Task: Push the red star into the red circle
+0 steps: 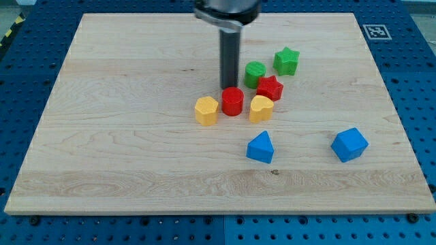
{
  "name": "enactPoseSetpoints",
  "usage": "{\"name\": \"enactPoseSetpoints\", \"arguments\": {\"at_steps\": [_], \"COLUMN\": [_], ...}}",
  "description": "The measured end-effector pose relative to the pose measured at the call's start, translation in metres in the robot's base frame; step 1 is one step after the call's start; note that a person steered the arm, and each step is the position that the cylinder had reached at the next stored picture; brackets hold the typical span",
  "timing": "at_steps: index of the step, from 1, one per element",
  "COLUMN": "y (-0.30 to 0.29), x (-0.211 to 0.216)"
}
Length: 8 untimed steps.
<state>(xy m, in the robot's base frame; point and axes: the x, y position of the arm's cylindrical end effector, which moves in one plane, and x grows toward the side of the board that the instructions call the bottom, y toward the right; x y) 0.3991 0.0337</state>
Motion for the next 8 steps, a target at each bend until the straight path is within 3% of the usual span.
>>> {"name": "enactPoseSetpoints", "arguments": {"at_steps": [1,2,3,5,7,8], "y": [0.026,0.017,-0.006,0.059,0.12,0.075], "x": [-0.038,-0.044,-0.014,-0.031,-0.003,0.021]}}
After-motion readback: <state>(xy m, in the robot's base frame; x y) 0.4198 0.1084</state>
